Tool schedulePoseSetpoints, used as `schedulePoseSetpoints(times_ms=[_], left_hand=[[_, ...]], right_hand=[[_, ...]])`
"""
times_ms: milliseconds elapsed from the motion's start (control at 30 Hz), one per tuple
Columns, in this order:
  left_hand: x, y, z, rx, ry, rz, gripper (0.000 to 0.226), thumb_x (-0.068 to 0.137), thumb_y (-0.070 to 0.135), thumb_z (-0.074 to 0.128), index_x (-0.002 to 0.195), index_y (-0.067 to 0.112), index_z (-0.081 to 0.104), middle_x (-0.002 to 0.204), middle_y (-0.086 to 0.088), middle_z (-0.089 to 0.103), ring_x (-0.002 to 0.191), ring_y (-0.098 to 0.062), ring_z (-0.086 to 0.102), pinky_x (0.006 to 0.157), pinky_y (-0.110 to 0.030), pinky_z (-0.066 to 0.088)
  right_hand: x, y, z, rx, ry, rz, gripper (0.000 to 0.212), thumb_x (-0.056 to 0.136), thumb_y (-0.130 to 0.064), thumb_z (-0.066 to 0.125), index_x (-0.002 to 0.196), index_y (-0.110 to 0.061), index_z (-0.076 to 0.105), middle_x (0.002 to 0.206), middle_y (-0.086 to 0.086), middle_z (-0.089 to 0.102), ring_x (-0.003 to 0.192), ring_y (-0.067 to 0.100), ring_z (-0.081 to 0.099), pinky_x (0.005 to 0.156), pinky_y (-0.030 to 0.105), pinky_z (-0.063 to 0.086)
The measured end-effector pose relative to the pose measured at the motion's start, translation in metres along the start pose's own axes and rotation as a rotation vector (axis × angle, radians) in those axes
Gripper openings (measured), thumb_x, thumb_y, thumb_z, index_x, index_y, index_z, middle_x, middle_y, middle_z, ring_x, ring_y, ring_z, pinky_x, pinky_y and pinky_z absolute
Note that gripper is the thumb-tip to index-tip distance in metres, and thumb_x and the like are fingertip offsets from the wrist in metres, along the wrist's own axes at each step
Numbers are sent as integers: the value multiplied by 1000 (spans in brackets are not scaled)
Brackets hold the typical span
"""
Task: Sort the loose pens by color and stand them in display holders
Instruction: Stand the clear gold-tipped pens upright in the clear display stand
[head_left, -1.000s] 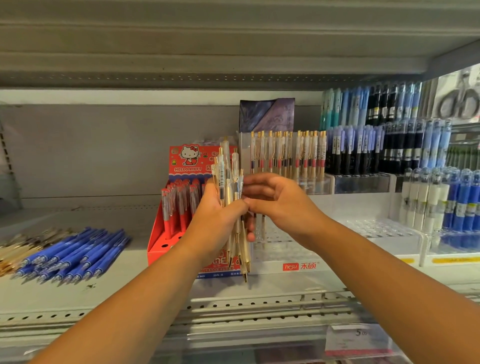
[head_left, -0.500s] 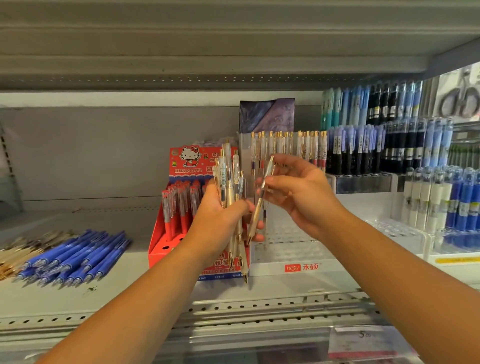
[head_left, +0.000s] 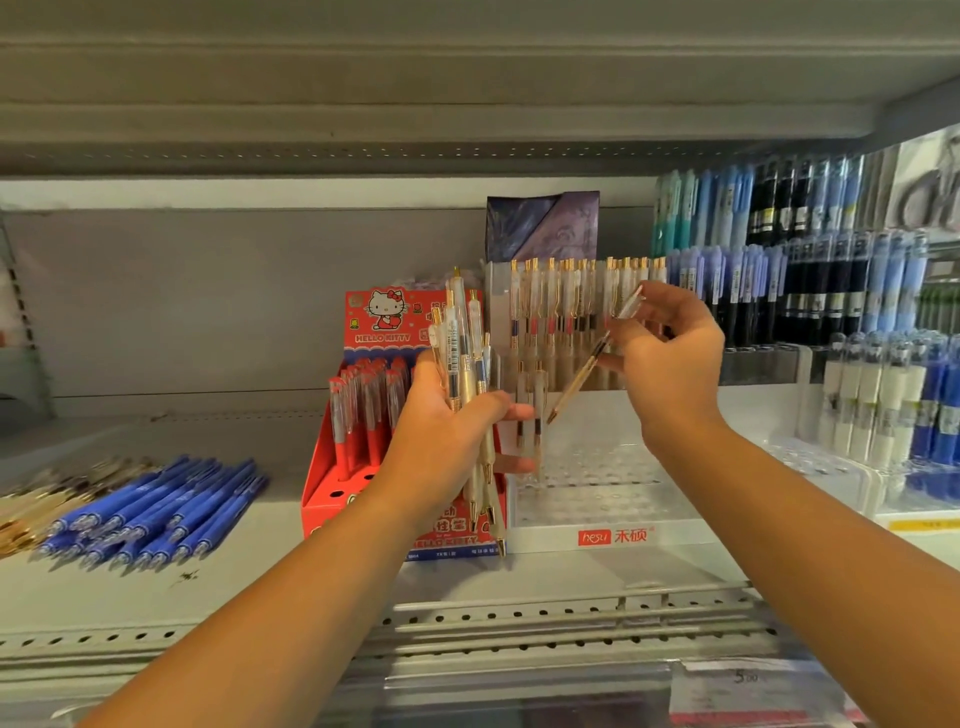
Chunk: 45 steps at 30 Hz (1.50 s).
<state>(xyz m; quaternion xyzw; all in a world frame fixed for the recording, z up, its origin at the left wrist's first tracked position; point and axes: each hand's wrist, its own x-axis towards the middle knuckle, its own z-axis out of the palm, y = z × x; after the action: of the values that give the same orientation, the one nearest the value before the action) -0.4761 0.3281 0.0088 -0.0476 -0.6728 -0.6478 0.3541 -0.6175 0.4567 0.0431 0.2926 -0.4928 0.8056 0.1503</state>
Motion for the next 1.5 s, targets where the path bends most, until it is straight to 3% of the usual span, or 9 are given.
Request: schedulePoseSetpoints(times_ms=[133, 300, 467, 633, 933, 1033, 1100, 1300, 1500], left_hand=[[0, -1, 0, 13, -27, 3, 42, 95, 4, 56, 114, 41, 50, 100, -10, 67, 81, -28, 72, 57, -45, 59], [-2, -1, -1, 46, -24, 11, 41, 94, 7, 59, 120, 37, 49, 89, 1, 67, 66, -17, 68, 53, -36, 55], [-4, 1, 0, 54, -37, 14, 42, 93, 9, 63, 122, 36, 48, 76, 9, 68, 58, -15, 66, 50, -31, 52], [-4, -1, 0, 54, -32, 5, 43, 91, 10, 67, 123, 32, 49, 91, -1, 66, 63, -14, 65, 52, -33, 52], [-3, -1, 1, 23, -57, 1, 43, 83, 16, 68, 122, 28, 53, 89, 4, 69, 63, -13, 65, 54, -35, 52], [-5, 0, 0, 35, -70, 12, 36, 87, 13, 65, 120, 21, 55, 75, 7, 65, 58, -12, 62, 52, -33, 51], [-5, 1, 0, 37, -86, 19, 34, 88, 11, 64, 120, 20, 55, 71, 6, 64, 57, -12, 60, 50, -32, 51], [-5, 1, 2, 46, -108, 27, 39, 84, 17, 64, 120, 27, 56, 66, 6, 64, 55, -13, 62, 48, -32, 51], [-3, 0, 1, 33, -93, 14, 36, 82, 20, 64, 116, 27, 57, 67, 2, 62, 55, -19, 59, 47, -34, 52]], right_hand=[[0, 12, -3, -178, -86, -37, 45, 84, 9, 63, 109, -28, 55, 97, -7, 62, 88, 17, 69, 66, 33, 61], [-5, 19, 0, -371, -233, -171, 48, 82, 6, 66, 109, -32, 54, 97, -14, 60, 86, 4, 64, 62, 11, 52], [-8, 27, 0, -530, -368, -154, 46, 84, -2, 68, 112, -35, 52, 90, -14, 62, 81, 6, 64, 64, 23, 58], [-9, 35, 0, -644, -491, -93, 42, 80, -1, 68, 107, -29, 55, 83, -6, 63, 77, 12, 65, 69, 30, 59], [-16, 26, -1, -888, -392, -123, 41, 82, -17, 69, 119, -21, 52, 92, -2, 63, 82, 16, 62, 74, 37, 57], [-19, 9, 4, -704, -331, -168, 31, 83, -16, 68, 110, -24, 56, 95, -3, 61, 85, 14, 60, 70, 25, 52], [-24, -4, 9, -428, -442, -67, 22, 87, -13, 67, 105, -25, 61, 94, -4, 66, 83, 9, 63, 64, 17, 49], [-44, -14, 19, -77, -619, 209, 17, 87, -12, 71, 102, -18, 66, 85, -2, 72, 75, 11, 68, 56, 25, 53], [-42, -12, 12, 63, -606, 285, 19, 81, -10, 73, 100, -11, 68, 89, 4, 74, 89, 21, 70, 81, 34, 58]])
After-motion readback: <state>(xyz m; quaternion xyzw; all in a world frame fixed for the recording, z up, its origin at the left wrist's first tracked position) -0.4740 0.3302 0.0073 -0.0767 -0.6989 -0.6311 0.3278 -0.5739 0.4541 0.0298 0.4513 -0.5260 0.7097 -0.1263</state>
